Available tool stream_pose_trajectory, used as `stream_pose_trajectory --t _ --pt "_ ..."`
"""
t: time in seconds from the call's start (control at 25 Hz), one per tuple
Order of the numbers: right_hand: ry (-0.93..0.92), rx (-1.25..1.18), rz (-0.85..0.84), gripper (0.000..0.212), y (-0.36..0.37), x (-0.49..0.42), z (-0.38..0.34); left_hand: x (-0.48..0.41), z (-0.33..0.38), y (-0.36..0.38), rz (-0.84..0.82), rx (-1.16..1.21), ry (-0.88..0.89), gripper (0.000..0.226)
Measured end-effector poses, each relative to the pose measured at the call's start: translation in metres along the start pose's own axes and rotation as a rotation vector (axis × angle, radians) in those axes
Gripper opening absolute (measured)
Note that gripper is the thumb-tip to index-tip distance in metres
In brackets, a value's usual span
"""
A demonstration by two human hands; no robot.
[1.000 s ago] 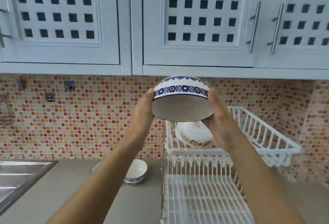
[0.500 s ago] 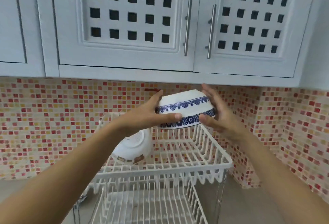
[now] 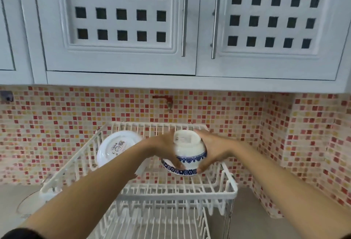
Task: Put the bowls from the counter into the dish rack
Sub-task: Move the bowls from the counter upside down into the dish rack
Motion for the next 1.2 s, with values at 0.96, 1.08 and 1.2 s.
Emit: stream_pose_trajectory --t 0.96,1.08,1.2 --pt "-0.011 0.273 -0.027 0.114 0.019 -0.029 0.001 0.010 -0.023 0.036 0.030 -0.566 0.040 0.082" --pt "0.020 0.270 -0.038 0.119 0.021 -0.030 0.001 0.009 -0.022 0.034 0.005 -0.553 0.020 0.084" --pt "0.052 0.253 -0.066 0.119 0.013 -0.022 -0.006 0.015 -0.018 0.029 -0.030 -0.534 0.017 0.090"
Point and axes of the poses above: each hand's wrist, its own x-axis away from the middle knuckle, its own y-axis out of the palm, z = x × y, the point moved 1 cm from there along -x, towards the middle knuckle, and after that the axes turned 13 degrees about x, right-handed, at the moved point
